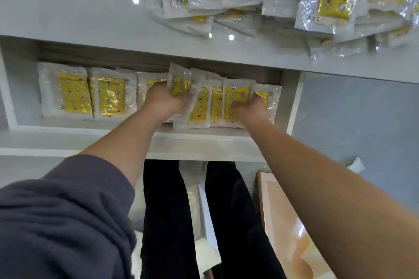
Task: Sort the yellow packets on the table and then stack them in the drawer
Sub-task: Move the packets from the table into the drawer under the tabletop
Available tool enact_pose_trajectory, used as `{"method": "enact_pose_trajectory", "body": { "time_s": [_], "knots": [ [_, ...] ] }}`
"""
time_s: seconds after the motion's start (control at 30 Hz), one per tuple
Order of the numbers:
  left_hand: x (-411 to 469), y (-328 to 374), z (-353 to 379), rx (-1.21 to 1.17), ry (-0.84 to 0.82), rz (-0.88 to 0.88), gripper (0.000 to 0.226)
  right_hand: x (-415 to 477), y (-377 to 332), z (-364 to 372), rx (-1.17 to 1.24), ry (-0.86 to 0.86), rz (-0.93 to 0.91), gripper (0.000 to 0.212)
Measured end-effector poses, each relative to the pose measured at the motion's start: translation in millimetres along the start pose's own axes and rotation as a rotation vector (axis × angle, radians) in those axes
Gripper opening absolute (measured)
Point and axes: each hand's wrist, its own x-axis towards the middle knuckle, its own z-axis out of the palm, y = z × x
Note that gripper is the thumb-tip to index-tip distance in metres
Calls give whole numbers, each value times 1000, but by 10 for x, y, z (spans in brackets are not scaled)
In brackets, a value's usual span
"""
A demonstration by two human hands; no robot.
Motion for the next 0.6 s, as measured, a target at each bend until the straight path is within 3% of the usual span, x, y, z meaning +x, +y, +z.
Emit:
{"method": "enact_pose_trajectory", "body": {
  "time_s": [0.13,0.2,0.43,0.53,0.6],
  "knots": [
    [-95,-18,109,167,184,-1,61,-21,163,-164,-180,95,-29,41],
    [-161,-9,89,142,230,11,54,-16,249,-266,-208,120,-20,45],
    [-259,88,249,-90,-18,50,17,108,322,-422,-252,204,-18,49],
    [-255,53,108,-160,45,2,51,33,337,-418,-308,202,-84,53],
    [-235,-81,-92,-132,115,-13,59,-43,337,-401,-349,200,-161,52]
  ]
}}
